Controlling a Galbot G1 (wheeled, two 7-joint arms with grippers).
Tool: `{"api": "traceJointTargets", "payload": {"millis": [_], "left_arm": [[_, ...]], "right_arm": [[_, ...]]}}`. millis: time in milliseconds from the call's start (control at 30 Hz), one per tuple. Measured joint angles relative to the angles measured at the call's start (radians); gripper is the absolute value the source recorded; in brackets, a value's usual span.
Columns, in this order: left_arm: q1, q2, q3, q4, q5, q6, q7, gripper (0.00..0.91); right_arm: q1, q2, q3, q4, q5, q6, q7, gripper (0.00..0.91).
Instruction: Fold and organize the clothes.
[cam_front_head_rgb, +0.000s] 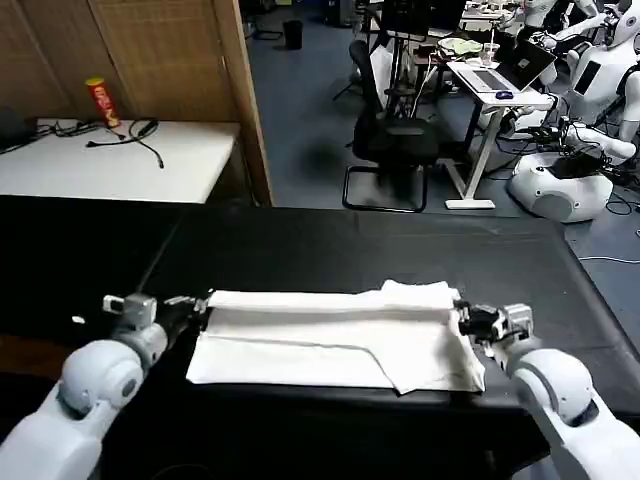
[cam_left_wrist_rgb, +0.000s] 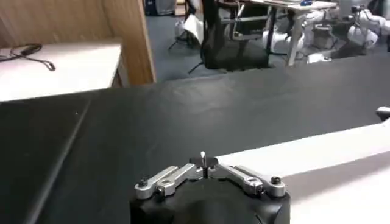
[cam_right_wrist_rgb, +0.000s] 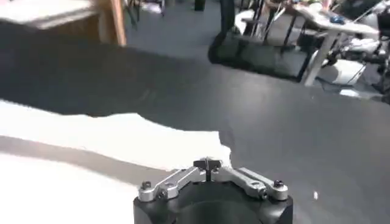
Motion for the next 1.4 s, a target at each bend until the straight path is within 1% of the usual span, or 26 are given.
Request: {"api": "traceJointTargets", "payload": {"millis": [200,467,500,533,567,700,967,1033,1067,1167,1233,1300,1400], "left_arm": [[0.071,-0.020,-0.019,-0.018,0.040,-0.008,0.004,0.000],[0.122,-0.044,-0.027,-0.020,0.091,-0.008,0.005,0.000],[0.128,-0.048,-0.029,-0.020,0.096,-0.008,0.005,0.020],[0.134,-0.051,-0.030,-0.021,0.099,-0.007,0.005,0.878],[0.138,-0.054,-0.031,-0.023,0.101,-0.007,0.005,0.878],[0.155,-0.063,-0.035,-0.033,0.137,-0.006,0.017,0.878],[0.186,-0.081,-0.072,-0.075,0.137,0.014,0.020,0.878],[0.181,-0.090,-0.085,-0.081,0.131,0.013,0.019,0.878],[0.174,-0.096,-0.088,-0.080,0.126,0.006,0.017,0.878],[0.144,-0.112,-0.086,-0.061,0.127,-0.030,0.027,0.878],[0.112,-0.119,-0.078,-0.039,0.111,-0.040,0.029,0.878],[0.075,-0.129,-0.067,-0.010,0.095,-0.047,0.028,0.878],[0.009,-0.147,-0.046,0.047,0.051,-0.043,0.018,0.878]], "right_arm": [[-0.044,0.000,0.008,0.026,-0.001,-0.007,0.007,0.010],[-0.076,0.002,0.018,0.044,-0.002,-0.019,0.018,0.010],[-0.079,0.002,0.020,0.044,-0.002,-0.019,0.019,0.078],[-0.082,0.003,0.023,0.045,-0.001,-0.021,0.018,0.468],[-0.085,0.003,0.026,0.048,0.000,-0.024,0.015,0.878],[-0.104,0.003,0.044,0.066,0.025,-0.044,0.012,0.878],[-0.137,0.005,0.116,0.134,0.087,-0.045,0.018,0.878],[-0.126,0.016,0.126,0.133,0.080,-0.045,0.022,0.878],[-0.114,0.025,0.127,0.127,0.068,-0.038,0.024,0.878],[-0.064,0.059,0.114,0.091,0.047,0.033,0.024,0.878],[-0.024,0.084,0.096,0.058,0.016,0.076,0.024,0.878],[0.021,0.114,0.073,0.014,-0.006,0.098,0.032,0.878],[0.082,0.150,0.043,-0.047,-0.008,0.108,0.052,0.878]]}}
